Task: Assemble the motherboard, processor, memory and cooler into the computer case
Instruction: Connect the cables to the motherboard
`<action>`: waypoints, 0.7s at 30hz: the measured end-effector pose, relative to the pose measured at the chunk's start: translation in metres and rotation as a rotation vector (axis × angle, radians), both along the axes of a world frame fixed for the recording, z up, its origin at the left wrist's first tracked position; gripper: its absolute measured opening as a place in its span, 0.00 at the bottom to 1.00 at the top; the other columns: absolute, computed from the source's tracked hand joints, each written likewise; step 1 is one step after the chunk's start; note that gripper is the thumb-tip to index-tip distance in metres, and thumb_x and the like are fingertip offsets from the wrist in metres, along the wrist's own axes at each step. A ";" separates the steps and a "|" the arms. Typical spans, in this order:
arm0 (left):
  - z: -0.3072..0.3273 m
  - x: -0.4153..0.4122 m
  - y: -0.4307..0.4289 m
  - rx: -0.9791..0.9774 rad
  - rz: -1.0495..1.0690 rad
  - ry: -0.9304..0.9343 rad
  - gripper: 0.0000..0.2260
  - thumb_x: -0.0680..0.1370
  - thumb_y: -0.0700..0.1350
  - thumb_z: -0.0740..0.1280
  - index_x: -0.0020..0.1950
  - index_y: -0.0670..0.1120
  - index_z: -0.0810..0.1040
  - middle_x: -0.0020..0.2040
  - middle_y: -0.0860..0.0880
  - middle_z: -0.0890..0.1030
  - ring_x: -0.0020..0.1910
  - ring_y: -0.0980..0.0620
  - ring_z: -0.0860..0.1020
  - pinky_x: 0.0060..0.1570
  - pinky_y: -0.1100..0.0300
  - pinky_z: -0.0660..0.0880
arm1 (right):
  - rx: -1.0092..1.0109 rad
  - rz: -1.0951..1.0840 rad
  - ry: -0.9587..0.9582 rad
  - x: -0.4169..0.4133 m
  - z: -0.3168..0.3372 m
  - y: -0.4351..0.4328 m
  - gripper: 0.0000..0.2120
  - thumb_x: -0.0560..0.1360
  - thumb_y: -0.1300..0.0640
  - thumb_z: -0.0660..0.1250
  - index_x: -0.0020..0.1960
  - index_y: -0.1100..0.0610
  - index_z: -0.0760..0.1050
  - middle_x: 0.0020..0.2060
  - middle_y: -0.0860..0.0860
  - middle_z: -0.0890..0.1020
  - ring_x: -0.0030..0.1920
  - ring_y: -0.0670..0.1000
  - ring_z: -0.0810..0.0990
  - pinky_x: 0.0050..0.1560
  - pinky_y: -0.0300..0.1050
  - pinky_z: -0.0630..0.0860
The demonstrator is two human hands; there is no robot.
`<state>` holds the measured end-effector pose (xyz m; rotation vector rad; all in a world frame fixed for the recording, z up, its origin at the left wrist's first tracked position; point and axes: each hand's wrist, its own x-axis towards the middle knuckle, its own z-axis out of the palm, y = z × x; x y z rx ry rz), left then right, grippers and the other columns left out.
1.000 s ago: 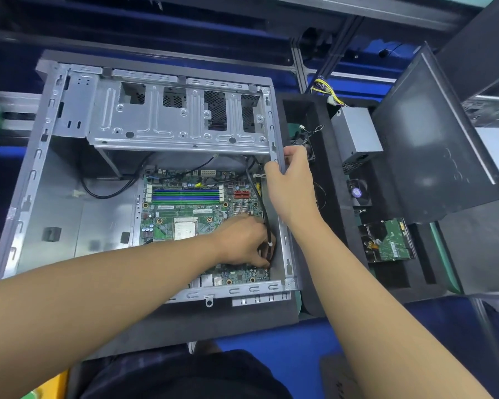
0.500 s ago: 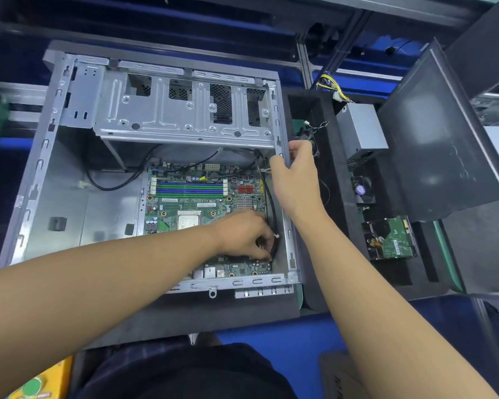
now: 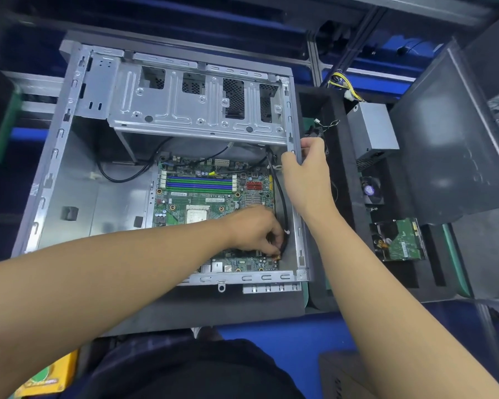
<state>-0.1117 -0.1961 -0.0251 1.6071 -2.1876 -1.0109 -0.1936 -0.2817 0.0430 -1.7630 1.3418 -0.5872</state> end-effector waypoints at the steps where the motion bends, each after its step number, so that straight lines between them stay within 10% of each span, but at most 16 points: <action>1: 0.001 0.000 0.000 -0.006 -0.006 -0.005 0.06 0.73 0.52 0.73 0.46 0.51 0.85 0.39 0.54 0.83 0.44 0.53 0.76 0.40 0.64 0.60 | 0.000 0.001 -0.001 0.000 0.000 0.000 0.08 0.78 0.54 0.62 0.55 0.51 0.66 0.55 0.53 0.77 0.48 0.52 0.76 0.41 0.43 0.68; 21: -0.001 -0.015 0.004 -0.060 0.062 -0.201 0.13 0.69 0.62 0.72 0.38 0.52 0.79 0.34 0.55 0.74 0.43 0.53 0.71 0.50 0.55 0.70 | 0.003 0.001 0.014 0.000 0.002 0.002 0.09 0.78 0.54 0.62 0.57 0.52 0.66 0.54 0.53 0.77 0.46 0.52 0.76 0.44 0.48 0.72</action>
